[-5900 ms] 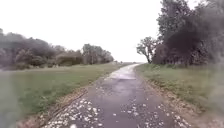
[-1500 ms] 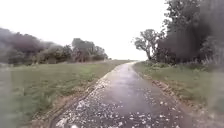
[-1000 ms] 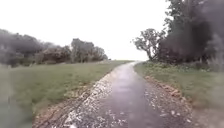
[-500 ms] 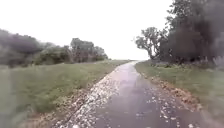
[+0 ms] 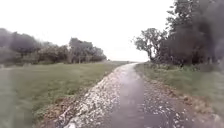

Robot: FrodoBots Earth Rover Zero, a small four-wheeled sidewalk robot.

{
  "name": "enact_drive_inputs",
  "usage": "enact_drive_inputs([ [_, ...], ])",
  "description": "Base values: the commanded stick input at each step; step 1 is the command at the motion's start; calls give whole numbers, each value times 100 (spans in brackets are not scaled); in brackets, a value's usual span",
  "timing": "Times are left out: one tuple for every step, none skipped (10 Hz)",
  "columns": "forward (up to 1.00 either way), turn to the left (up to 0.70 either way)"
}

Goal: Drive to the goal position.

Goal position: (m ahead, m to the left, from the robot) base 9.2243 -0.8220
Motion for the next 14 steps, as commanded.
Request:
enact_drive_inputs([
  [70,0],
  [70,0],
  [70,0],
  [70,0],
  [70,0],
  [70,0],
  [70,0],
  [70,0],
  [70,-13],
  [70,-23],
  [70,-25],
  [70,-25],
  [70,-27],
  [70,-27],
])
